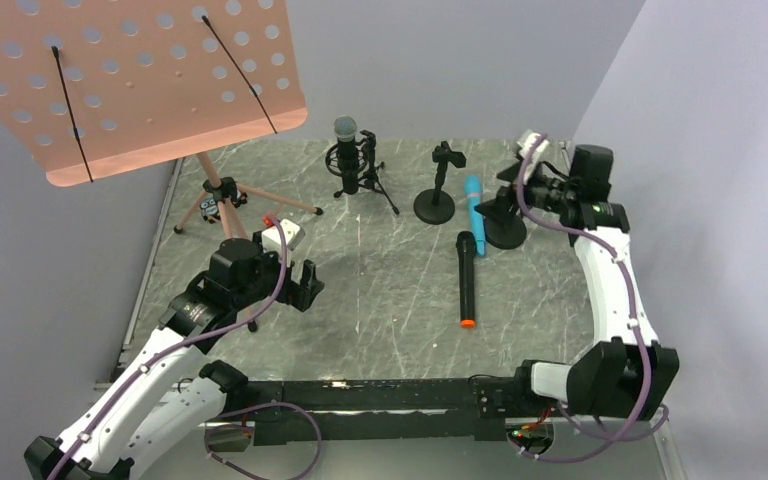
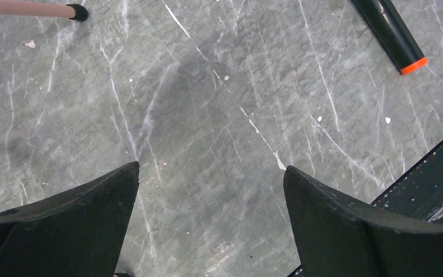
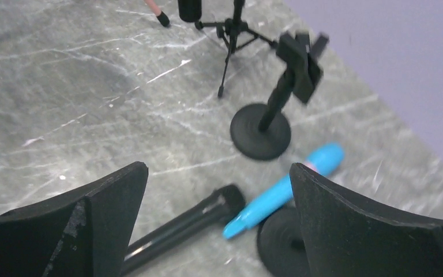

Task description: Attach the microphones to the stand

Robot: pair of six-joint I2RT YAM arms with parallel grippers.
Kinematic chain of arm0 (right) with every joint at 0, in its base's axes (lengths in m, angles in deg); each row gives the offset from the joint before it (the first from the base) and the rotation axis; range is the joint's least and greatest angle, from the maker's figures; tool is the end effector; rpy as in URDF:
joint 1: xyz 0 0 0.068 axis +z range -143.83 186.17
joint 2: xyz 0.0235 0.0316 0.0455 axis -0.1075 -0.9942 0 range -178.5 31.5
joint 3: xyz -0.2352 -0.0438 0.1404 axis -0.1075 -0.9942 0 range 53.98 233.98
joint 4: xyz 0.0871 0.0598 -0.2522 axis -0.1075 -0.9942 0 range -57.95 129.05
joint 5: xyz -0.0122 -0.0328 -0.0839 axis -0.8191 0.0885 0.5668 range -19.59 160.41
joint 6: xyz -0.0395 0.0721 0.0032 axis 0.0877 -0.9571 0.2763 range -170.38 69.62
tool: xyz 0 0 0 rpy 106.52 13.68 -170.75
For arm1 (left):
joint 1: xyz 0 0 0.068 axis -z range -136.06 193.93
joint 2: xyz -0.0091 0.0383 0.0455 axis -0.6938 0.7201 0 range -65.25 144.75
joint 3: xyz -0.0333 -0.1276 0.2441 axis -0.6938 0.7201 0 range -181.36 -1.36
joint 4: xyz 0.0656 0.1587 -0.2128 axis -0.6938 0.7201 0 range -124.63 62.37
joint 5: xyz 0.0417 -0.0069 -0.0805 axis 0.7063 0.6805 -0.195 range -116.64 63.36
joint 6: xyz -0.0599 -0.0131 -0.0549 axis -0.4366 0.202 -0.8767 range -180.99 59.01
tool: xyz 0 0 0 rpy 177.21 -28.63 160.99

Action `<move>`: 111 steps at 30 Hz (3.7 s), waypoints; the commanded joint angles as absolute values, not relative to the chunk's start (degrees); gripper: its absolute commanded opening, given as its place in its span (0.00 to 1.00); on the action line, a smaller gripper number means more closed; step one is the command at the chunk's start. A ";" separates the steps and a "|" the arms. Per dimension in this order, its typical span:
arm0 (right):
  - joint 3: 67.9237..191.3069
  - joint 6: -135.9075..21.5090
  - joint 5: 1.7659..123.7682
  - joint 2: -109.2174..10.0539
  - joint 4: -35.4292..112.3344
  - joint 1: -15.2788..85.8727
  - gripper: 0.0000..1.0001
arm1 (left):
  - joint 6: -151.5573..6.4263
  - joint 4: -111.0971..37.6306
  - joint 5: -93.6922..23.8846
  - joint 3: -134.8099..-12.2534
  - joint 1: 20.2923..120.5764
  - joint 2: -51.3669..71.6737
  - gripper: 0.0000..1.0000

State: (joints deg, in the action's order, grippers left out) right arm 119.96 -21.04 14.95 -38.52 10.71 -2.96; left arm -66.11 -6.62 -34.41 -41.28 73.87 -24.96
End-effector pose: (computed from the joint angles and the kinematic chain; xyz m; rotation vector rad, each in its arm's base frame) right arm 0.2919 0.0128 0.3463 -0.8494 1.7237 0.5816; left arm 0.1691 -0.1086 0.2766 0.5343 2.0328 -0.5133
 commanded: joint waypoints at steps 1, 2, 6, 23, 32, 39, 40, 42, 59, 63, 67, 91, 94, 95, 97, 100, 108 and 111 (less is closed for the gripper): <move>126.88 -8.06 19.01 -46.26 13.63 2.41 1.00 | -65.12 -8.69 -36.93 -41.84 72.68 -24.80 0.99; 129.41 -7.88 19.15 -49.04 13.67 2.55 1.00 | -65.12 -8.85 -37.11 -41.73 72.57 -24.96 0.99; 140.73 -8.15 20.03 -59.03 11.86 2.54 1.00 | -64.99 -9.30 -37.32 -41.40 72.46 -25.58 0.99; 153.63 -9.45 21.07 -75.82 10.62 8.44 0.96 | -64.77 -9.10 -36.67 -41.53 71.63 -24.45 0.99; 158.20 -7.14 20.40 -79.03 5.86 9.50 0.54 | -64.76 -9.16 -36.65 -41.57 71.45 -24.47 0.99; 155.70 -4.73 20.53 -76.89 6.19 9.76 0.28 | -64.77 -9.23 -36.99 -41.61 71.27 -24.47 0.99; 155.49 -4.42 20.34 -76.57 6.18 9.88 0.22 | -64.77 -9.23 -36.99 -41.55 71.26 -24.47 0.99; 154.47 -3.86 19.37 -75.62 6.80 10.01 0.15 | -64.77 -9.23 -36.92 -41.53 71.15 -24.49 0.99; 142.59 -7.26 8.75 -56.49 1.87 20.62 0.09 | -64.60 -10.65 -36.02 -40.83 70.94 -27.72 0.99; 137.34 -5.60 9.27 -53.15 -1.97 27.07 0.09 | -64.37 -11.63 -35.99 -40.41 70.76 -29.53 0.99; 131.09 -5.24 9.89 -51.43 -1.49 32.47 0.10 | -64.16 -13.28 -37.70 -39.30 70.53 -32.41 0.99; 126.67 -3.14 11.13 -42.69 -6.36 33.30 1.00 | -63.25 -16.89 -41.76 -37.15 70.45 -36.98 0.99; 128.58 -1.30 9.21 -40.75 -9.97 28.17 1.00 | -63.26 -16.89 -40.97 -36.96 70.47 -38.02 0.99; 128.85 -1.37 8.64 -39.85 -10.60 25.88 1.00 | -63.25 -16.88 -40.55 -36.96 70.48 -38.31 0.99; 128.12 -4.81 9.78 -37.66 -9.16 21.75 1.00 | -63.34 -16.74 -39.28 -37.04 70.46 -39.06 0.99; 122.97 -19.51 20.11 -35.08 -1.25 19.27 1.00 | -63.42 -16.93 -36.88 -36.77 70.40 -41.04 0.99; 105.59 -40.09 27.72 -30.72 15.85 12.22 1.00 | -63.96 -17.38 -32.68 -35.92 70.37 -44.81 0.99; 104.24 -49.23 39.45 -31.46 21.16 11.18 0.99 | -64.14 -16.87 -31.81 -36.06 70.39 -44.38 0.99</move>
